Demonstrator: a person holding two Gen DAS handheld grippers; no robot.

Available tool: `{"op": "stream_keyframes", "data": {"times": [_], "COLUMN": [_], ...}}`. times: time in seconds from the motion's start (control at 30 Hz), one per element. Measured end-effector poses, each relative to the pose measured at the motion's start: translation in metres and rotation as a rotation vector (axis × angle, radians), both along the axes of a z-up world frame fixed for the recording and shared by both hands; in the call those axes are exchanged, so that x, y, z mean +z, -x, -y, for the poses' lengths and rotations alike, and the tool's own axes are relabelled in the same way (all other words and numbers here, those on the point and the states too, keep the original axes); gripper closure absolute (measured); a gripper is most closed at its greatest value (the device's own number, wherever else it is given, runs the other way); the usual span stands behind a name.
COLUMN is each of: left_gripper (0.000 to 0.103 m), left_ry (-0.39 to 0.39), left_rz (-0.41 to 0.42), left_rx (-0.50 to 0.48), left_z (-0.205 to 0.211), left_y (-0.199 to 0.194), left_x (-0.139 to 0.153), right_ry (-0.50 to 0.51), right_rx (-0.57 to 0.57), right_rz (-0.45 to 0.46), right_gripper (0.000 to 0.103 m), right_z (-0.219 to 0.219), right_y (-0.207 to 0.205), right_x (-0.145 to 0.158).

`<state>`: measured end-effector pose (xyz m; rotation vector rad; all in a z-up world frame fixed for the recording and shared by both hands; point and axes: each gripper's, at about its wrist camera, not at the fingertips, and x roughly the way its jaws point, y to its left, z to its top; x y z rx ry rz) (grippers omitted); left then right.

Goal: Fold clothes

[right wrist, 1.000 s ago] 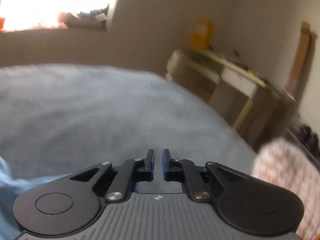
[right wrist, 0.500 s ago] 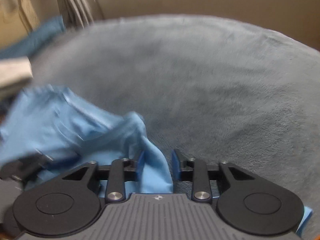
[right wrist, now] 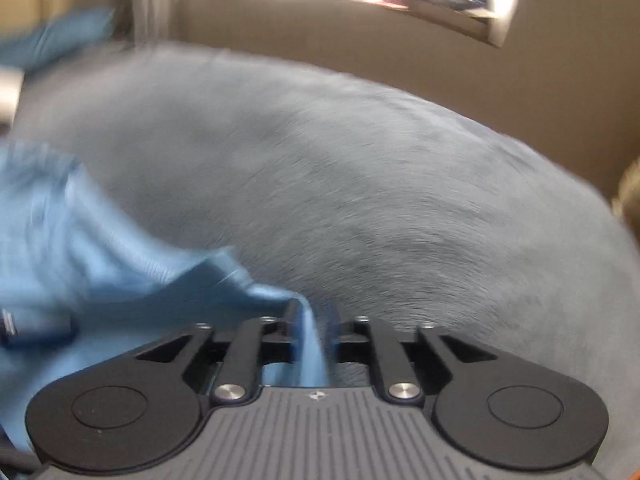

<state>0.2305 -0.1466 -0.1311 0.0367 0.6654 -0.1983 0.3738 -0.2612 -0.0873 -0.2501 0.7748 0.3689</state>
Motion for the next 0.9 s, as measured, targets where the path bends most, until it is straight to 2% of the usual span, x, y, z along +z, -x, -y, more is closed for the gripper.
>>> {"op": "stream_keyframes", "data": {"times": [0.07,0.13,0.23,0.37,0.43,0.53,0.7,0.73,0.83,0.9], "left_gripper": [0.044,0.044,0.045,0.045,0.045,0.045,0.046,0.045,0.045,0.045], "left_ry": [0.004,0.010,0.020,0.038,0.032,0.015,-0.009,-0.006,0.003,0.007], "left_rz": [0.000,-0.002,-0.003,0.051,0.060,0.055,0.012,0.005,0.016,0.027], "left_rx": [0.000,-0.001,-0.010,-0.023,-0.041,-0.075,-0.049,-0.035,-0.026,-0.024], "left_z": [-0.001,-0.002,-0.005,-0.007,0.003,0.023,0.043,0.043,0.040,0.039], "left_y": [0.001,0.000,0.000,-0.003,-0.009,-0.030,-0.058,-0.060,-0.055,-0.051], "left_x": [0.000,0.000,0.005,0.018,0.023,0.023,0.011,0.008,0.007,0.009], "right_ry": [-0.077,-0.119,-0.067,0.060,0.153,0.289,0.265,0.260,0.269,0.330], "right_rx": [-0.100,-0.119,-0.140,-0.059,-0.012,0.021,-0.032,-0.044,-0.025,-0.009], "right_rz": [0.014,-0.054,-0.176,-0.240,-0.268,-0.335,-0.396,-0.408,-0.408,-0.378], "right_gripper": [0.082,0.079,0.077,0.074,0.062,0.061,0.062,0.065,0.102,0.102], "right_z": [0.025,0.052,0.087,0.108,0.108,0.106,0.110,0.111,0.105,0.099], "right_y": [-0.008,-0.020,-0.027,-0.015,-0.012,-0.016,-0.022,-0.023,-0.015,-0.006], "right_x": [0.012,0.020,0.027,0.037,0.034,0.017,-0.003,-0.006,-0.005,0.000]}}
